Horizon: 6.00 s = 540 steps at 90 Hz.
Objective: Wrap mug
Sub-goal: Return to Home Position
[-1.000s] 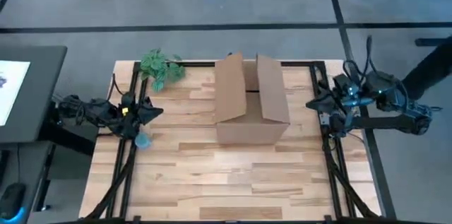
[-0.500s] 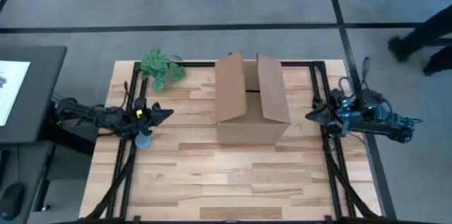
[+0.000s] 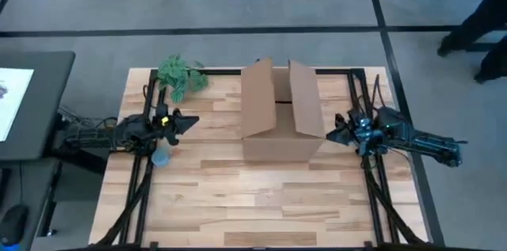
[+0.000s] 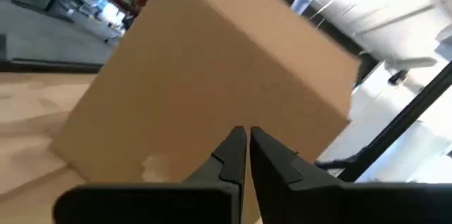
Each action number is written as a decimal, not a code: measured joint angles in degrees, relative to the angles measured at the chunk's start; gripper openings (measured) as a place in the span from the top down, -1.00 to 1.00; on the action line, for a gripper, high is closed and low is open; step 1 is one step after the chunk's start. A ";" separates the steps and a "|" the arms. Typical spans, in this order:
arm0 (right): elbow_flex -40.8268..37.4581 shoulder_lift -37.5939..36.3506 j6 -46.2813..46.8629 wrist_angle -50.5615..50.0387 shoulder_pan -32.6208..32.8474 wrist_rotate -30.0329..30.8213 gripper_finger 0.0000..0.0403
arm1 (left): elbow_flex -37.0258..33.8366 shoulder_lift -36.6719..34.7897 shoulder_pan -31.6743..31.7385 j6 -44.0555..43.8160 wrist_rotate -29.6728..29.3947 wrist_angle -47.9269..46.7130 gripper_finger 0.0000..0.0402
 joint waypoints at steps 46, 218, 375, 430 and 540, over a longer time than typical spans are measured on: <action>-4.43 0.91 -6.82 7.13 -10.83 -2.81 1.00 | -0.16 -0.13 10.57 10.17 8.06 -7.38 1.00; -4.58 0.17 -15.58 7.50 9.87 1.84 1.00 | -0.26 -6.01 1.25 10.87 2.83 -9.13 1.00; -4.60 0.24 -35.00 6.39 9.87 4.57 1.00 | -0.26 -6.01 1.25 24.83 1.16 -9.10 1.00; -4.60 0.24 -35.00 6.39 9.87 4.55 1.00 | -0.26 -6.01 1.26 24.82 1.16 -9.13 1.00; -4.60 0.22 -35.04 6.37 9.87 4.52 1.00 | -0.26 -6.01 1.26 24.81 1.16 -9.17 1.00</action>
